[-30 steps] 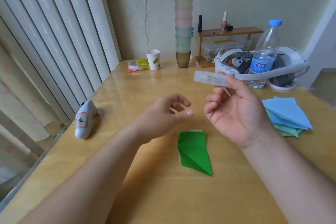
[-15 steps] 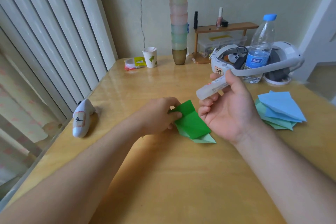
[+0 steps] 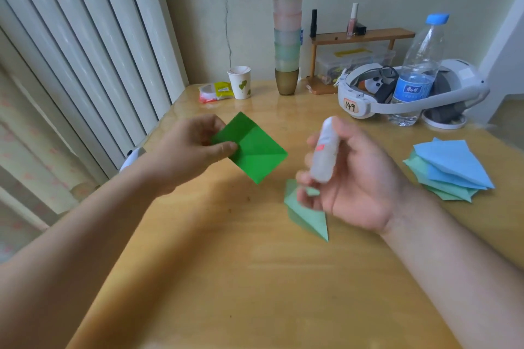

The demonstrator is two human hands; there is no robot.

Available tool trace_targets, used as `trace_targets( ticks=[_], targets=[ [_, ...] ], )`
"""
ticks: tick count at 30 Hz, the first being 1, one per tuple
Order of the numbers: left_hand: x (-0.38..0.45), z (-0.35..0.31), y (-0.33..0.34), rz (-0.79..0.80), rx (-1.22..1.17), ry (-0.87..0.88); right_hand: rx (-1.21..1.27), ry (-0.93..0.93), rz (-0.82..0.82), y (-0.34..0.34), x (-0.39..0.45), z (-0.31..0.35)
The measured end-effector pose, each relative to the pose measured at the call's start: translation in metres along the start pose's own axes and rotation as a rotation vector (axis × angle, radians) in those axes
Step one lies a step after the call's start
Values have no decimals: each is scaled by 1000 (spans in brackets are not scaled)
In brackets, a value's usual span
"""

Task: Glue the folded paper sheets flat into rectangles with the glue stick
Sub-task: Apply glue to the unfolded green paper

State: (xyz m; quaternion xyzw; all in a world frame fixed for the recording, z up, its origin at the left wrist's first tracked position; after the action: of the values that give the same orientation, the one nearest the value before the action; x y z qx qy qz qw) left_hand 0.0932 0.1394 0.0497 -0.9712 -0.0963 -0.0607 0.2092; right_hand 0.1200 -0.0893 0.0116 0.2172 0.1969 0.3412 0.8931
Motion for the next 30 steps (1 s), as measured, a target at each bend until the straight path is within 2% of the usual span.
trace_targets(
  ticks=[3,6,9,13,15,18,22,26,28,30],
  targets=[
    [-10,-2,-17,-242,108,94,-178,171,184,15,-2,-31],
    [-25,-4,-8,-299,221,183,-227,218,171,13,1,-42],
    [-37,-5,9,-197,327,304,-176,174,58,2,9,-33],
    [-57,-16,42,95,361,508,-53,108,-74,-13,14,-19],
    [-67,-18,59,233,342,552,12,106,-108,-17,13,-15],
    [-79,-10,79,388,331,548,-15,91,-146,-22,14,-13],
    [-91,0,87,446,232,533,-125,101,-158,-25,17,-19],
    [-98,-5,93,507,242,561,-186,85,-147,-26,20,-22],
    [-99,-7,95,487,285,587,-185,26,-182,-29,24,-20],
    [-98,-10,97,392,382,646,-164,-61,-251,-34,27,-15]
  ],
)
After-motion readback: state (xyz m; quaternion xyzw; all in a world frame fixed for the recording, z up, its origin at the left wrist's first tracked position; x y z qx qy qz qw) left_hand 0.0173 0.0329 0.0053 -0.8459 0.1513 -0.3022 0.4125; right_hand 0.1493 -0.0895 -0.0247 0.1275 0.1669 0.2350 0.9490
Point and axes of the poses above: each hand's wrist, its own x-axis towards the middle knuckle, its own y-axis out of the palm, z = x × y, the point moved 8 cm from there along x, towards the middle knuckle, and after that the axes turned 9 degrees about -x, right-handed, at the moved point
